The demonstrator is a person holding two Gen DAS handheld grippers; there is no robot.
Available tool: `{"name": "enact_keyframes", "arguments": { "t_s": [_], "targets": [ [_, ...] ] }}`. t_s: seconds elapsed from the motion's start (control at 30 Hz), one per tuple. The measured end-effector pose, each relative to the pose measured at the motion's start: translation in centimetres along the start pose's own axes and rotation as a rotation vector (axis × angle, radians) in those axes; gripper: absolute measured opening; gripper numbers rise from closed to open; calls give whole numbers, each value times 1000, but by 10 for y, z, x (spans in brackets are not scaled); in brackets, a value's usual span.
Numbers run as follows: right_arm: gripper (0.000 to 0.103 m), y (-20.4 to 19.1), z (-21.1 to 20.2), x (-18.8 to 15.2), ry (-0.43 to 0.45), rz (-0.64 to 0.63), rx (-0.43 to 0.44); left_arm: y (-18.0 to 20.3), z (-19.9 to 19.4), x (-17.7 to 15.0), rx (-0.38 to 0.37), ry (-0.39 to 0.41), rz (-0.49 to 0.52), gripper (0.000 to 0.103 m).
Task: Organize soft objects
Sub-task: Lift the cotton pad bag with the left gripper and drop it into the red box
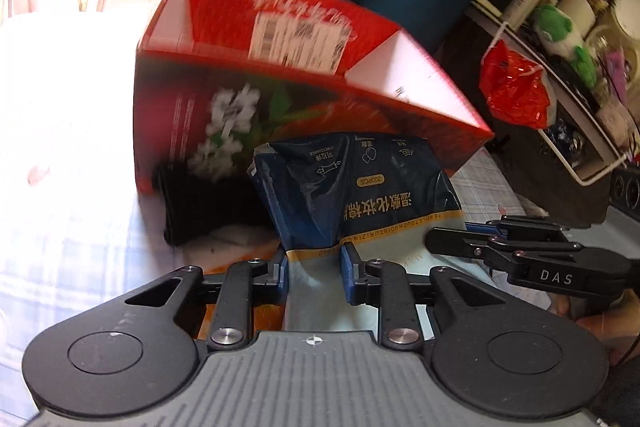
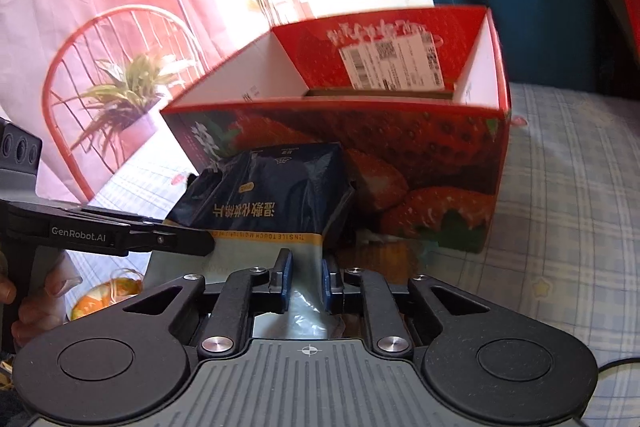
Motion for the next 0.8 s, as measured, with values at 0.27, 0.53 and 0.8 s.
{"name": "enact_keyframes", "arguments": {
  "t_s": [0.27, 0.53, 0.8],
  "targets": [
    [13, -38, -46, 61, 149, -202, 22, 22, -74, 70, 42, 272, 175, 27],
    [13, -25, -37, 146, 218, -502, -200, 46, -57, 157, 160, 432, 296, 27],
    [12, 26, 23, 164, 182, -485, -308, 41, 11, 172, 233, 340, 317, 28]
  ]
}}
Point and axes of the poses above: each gripper's, at about its wrist camera, not at the fingertips, and z roughly the way its jaws point, y to its right, x to its top, the point moved 9 cm from there along z, roughly the way its jaws point, and after that the axes turned 11 degrees about x, right-handed, at the moved point
